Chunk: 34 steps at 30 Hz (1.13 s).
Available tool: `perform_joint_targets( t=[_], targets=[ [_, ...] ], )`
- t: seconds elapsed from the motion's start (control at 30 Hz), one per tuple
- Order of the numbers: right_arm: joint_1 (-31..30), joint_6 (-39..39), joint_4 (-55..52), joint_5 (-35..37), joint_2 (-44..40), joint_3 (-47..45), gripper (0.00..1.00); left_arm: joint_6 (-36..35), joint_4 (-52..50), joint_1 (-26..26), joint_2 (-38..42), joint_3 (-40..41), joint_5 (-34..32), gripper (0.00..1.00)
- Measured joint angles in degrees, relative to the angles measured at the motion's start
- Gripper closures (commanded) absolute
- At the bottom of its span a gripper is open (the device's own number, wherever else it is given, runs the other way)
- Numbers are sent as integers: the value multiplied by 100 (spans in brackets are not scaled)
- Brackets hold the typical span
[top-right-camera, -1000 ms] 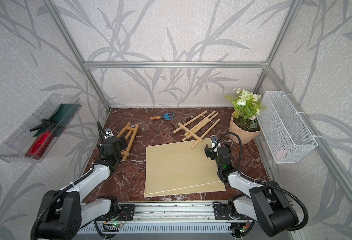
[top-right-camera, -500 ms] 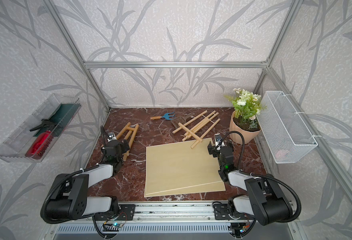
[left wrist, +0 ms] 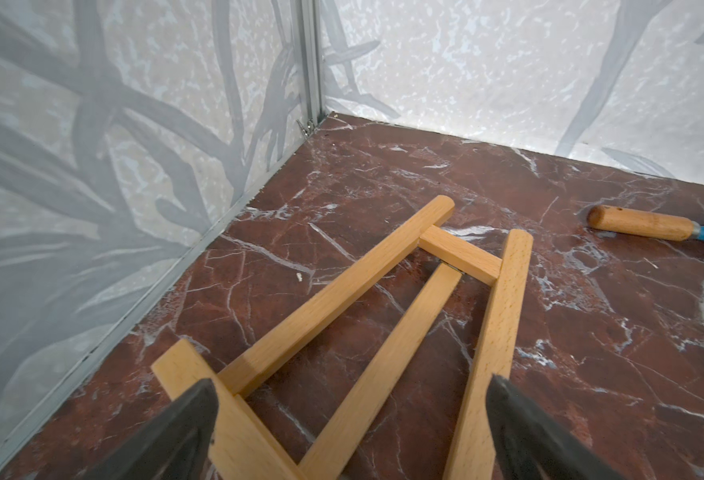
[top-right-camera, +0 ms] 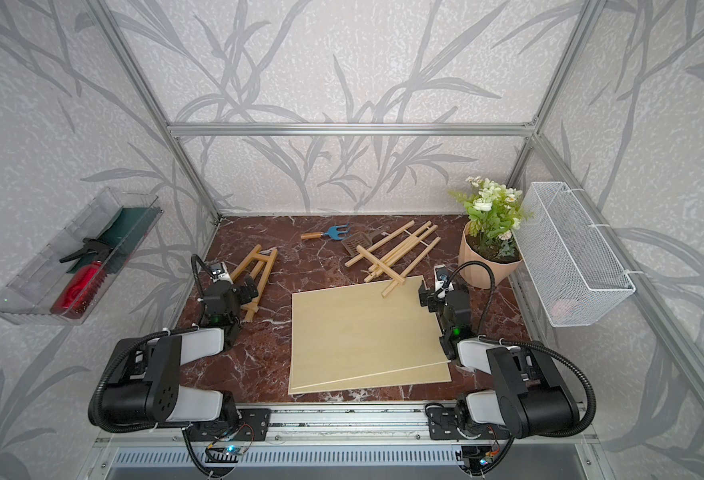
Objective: Disassemble the easel
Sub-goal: Reset both arms
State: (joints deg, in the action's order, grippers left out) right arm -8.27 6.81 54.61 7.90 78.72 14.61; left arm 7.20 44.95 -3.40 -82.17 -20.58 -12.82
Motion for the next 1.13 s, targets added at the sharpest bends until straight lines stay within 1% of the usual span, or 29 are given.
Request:
perform_joint_targets(
  t=[0.07,0.17,0.23,0.33,0.5,0.6,0.8,1.13],
  targets=[
    [118,-96,450,-55,402,-4,1,-13,205,13,-195,39,144,1],
    [96,-107,1182,-136,1311,-85,1,-109,426,33,-455,46,422,1],
    [46,-109,1316,-116,1495,-236,1,-208,551,35,-603,37,621,1],
    [11,-118,1379,-85,1491,-238,1,-275,573,35,-699,2,785,1],
    [13,-138,758,-35,1370,439,1,-321,621,35,-708,-4,870,1],
    [37,-155,586,-33,1318,634,1,-343,632,35,-708,-4,890,1],
    [24,-166,341,63,1309,632,1,-363,651,44,-708,-4,911,1],
    [9,-166,315,107,1309,632,1,-365,654,46,-708,-4,951,1]
  ],
)
